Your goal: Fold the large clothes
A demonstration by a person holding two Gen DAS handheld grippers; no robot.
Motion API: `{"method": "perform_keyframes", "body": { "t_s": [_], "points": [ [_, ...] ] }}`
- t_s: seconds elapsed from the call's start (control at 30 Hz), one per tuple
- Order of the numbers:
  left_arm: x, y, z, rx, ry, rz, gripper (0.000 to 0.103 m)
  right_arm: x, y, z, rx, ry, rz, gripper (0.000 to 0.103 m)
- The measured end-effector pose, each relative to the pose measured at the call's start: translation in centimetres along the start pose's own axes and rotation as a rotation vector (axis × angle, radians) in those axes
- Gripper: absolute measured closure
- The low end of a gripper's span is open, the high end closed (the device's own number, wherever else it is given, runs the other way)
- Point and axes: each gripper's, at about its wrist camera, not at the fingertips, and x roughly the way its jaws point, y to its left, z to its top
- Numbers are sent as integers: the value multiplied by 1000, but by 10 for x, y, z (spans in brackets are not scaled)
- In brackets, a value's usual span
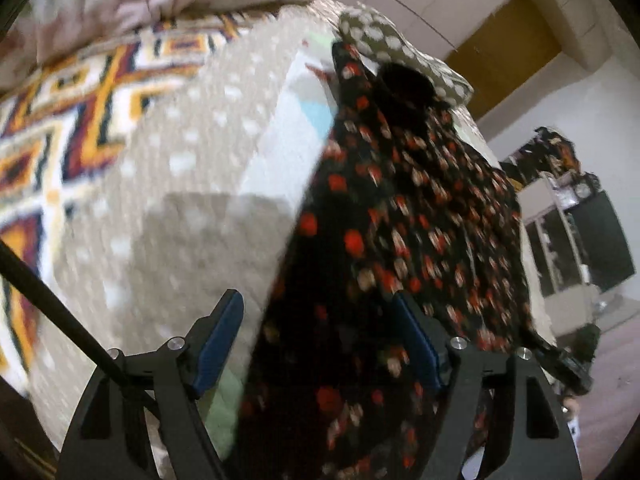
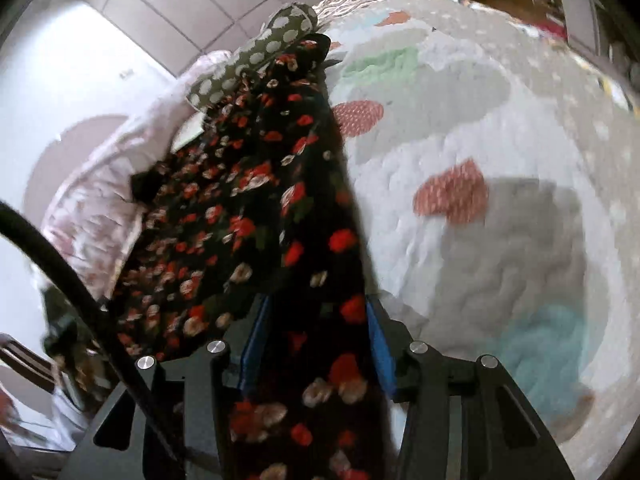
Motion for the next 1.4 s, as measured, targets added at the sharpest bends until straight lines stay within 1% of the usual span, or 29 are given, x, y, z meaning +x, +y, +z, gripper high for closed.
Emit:
{"method": "perform_keyframes", "body": {
  "t_s": [0.07, 0.13, 0.17, 0.27, 0.4, 0.57, 0.67, 0.77, 0.8, 0.83, 0.87, 0.9, 0.93, 1.0, 1.03, 1.13, 1.23, 1.33, 1.4],
  "points": [
    [-4, -6, -11, 15, 5, -29, 31, -5, 0, -9, 22, 9, 62, 52],
    [-9, -14, -24, 43, 9, -62, 36, -8, 1, -17, 29, 11, 95, 50],
    [-9, -17, -27, 47, 10, -68, 36, -10, 0, -21, 37, 13, 113, 50],
    [-14, -22, -41, 61, -4, -60, 37, -14, -4, -32, 76, 6, 162, 49],
    [-15, -21, -50, 61, -12, -61, 37, -21, -11, -49, 118, -4, 198, 48],
    [-19, -20, -59, 81, -22, -76, 35, -27, -18, -63, 143, -4, 203, 48],
    [-19, -23, -64, 106, -25, -75, 32, -24, -13, -71, 121, 5, 171, 48],
    [-18, -30, -71, 144, -37, -38, 30, -22, -7, -79, 94, 9, 129, 48],
    [-16, -34, -72, 158, -33, -2, 36, -21, -4, -81, 83, 2, 108, 52],
    [-16, -34, -71, 160, -33, 34, 63, -20, -3, -80, 81, 2, 99, 57],
    [-16, -34, -70, 157, -35, 98, 80, -20, -3, -80, 82, 5, 94, 70],
    [-18, -29, -67, 139, -31, 127, 89, -21, -3, -79, 84, 8, 100, 78],
    [-25, -21, -66, 91, -35, 70, 90, -24, -4, -78, 81, 9, 106, 80],
    [-40, -9, -67, 31, -53, 15, 91, -38, 2, -75, 48, -5, 94, 84],
    [-47, -7, -69, 20, -65, 3, 91, -42, 3, -76, 38, -11, 93, 85],
    [-66, -10, -74, 19, -94, -27, 91, -66, 14, -70, 0, -40, 121, 86],
    [-78, -24, -71, 29, -116, -61, 91, -78, 29, -61, -24, -55, 168, 87],
    [-85, -37, -58, 26, -125, -110, 91, -84, 53, -45, -72, -70, 210, 87],
    [-86, -42, -42, 19, -134, -132, 91, -86, 68, -28, -105, -82, 236, 87]
  ]
}}
